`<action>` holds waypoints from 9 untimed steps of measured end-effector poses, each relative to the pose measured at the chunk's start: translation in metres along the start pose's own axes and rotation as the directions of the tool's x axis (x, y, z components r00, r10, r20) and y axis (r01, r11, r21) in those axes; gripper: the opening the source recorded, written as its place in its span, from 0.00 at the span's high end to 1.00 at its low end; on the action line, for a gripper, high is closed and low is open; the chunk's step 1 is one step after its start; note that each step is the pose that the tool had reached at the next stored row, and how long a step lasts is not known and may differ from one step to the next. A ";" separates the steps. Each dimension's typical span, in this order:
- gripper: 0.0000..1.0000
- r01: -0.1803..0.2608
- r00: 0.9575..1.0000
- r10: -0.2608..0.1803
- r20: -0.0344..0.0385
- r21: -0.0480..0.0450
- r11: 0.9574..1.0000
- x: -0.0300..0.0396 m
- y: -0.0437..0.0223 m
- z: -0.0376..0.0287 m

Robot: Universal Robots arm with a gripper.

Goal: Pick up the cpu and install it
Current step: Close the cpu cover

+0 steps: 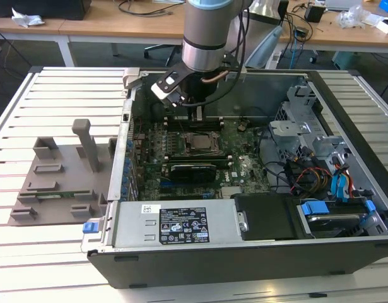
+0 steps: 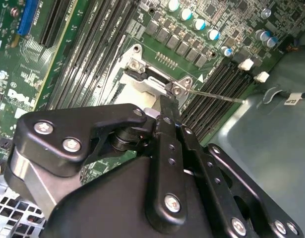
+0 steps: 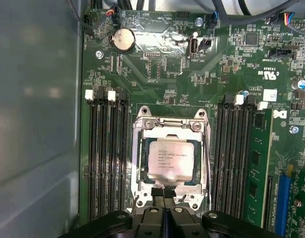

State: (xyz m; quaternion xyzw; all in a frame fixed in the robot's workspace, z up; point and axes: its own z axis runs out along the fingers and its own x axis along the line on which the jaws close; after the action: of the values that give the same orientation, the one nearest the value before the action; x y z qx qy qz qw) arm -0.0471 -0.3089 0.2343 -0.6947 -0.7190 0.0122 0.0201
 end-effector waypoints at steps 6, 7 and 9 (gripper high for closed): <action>0.89 0.000 1.000 0.000 0.000 0.000 1.000 -0.0002 0.0007 0.0153; 0.89 0.000 1.000 0.000 0.000 0.000 1.000 -0.0002 0.0009 0.0182; 0.89 0.000 1.000 0.000 0.000 0.000 1.000 -0.0003 0.0012 0.0251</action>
State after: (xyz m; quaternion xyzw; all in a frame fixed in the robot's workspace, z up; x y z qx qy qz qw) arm -0.0470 -0.3089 0.2091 -0.6946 -0.7190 0.0122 0.0201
